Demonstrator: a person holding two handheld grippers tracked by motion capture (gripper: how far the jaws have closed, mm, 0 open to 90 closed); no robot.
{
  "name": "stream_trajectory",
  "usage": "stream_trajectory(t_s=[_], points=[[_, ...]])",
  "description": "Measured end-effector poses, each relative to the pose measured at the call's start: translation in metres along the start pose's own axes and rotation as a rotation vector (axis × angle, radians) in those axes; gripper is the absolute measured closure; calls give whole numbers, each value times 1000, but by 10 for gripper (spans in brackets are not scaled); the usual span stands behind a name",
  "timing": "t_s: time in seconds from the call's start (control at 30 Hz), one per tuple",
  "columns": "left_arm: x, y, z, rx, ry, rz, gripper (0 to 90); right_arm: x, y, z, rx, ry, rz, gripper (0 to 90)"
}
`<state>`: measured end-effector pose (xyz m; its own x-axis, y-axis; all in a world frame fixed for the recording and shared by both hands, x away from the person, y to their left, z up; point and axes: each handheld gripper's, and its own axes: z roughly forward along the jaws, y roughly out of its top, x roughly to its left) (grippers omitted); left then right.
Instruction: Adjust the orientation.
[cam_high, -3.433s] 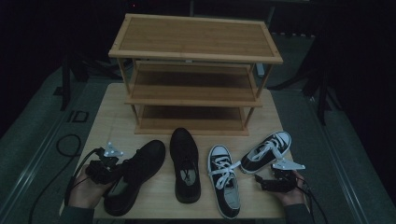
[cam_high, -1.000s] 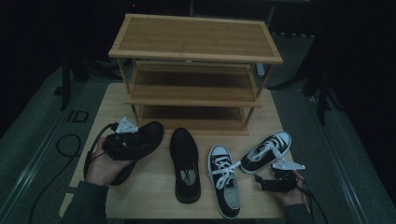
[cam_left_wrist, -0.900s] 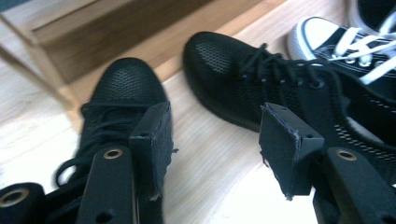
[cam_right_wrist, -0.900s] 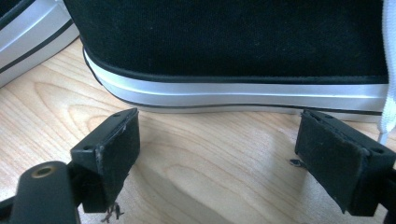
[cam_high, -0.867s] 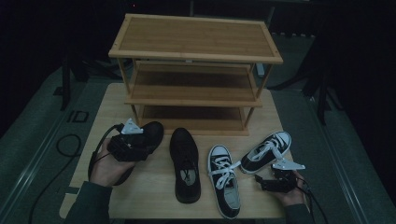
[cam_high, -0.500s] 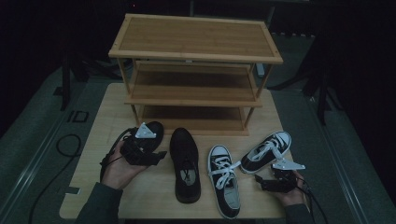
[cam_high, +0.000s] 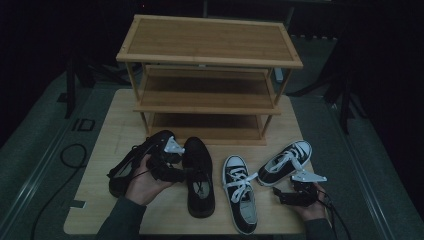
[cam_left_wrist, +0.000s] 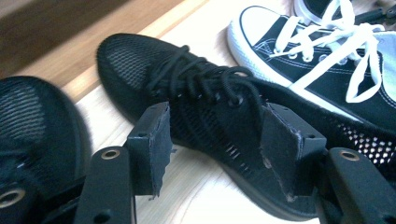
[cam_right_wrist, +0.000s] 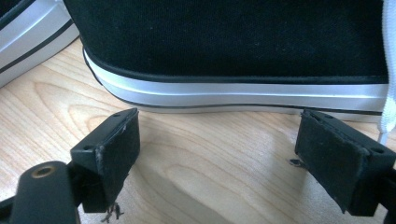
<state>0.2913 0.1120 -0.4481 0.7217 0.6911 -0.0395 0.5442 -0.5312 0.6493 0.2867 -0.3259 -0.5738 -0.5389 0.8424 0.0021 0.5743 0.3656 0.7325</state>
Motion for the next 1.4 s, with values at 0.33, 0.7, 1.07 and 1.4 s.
stream_trajectory(t_s=[0.33, 0.7, 1.07, 1.4], points=[[-10, 6, 23, 44, 3, 4, 412, 0, 0, 0, 0, 0, 0, 139], [-12, 8, 37, 129, 20, -41, 574, 0, 0, 0, 1, 2, -1, 139], [7, -3, 22, 121, 110, -77, 862, 0, 0, 0, 1, 2, -1, 139], [26, -23, 4, 109, 148, -109, 869, 0, 0, 0, 1, 2, -2, 139]])
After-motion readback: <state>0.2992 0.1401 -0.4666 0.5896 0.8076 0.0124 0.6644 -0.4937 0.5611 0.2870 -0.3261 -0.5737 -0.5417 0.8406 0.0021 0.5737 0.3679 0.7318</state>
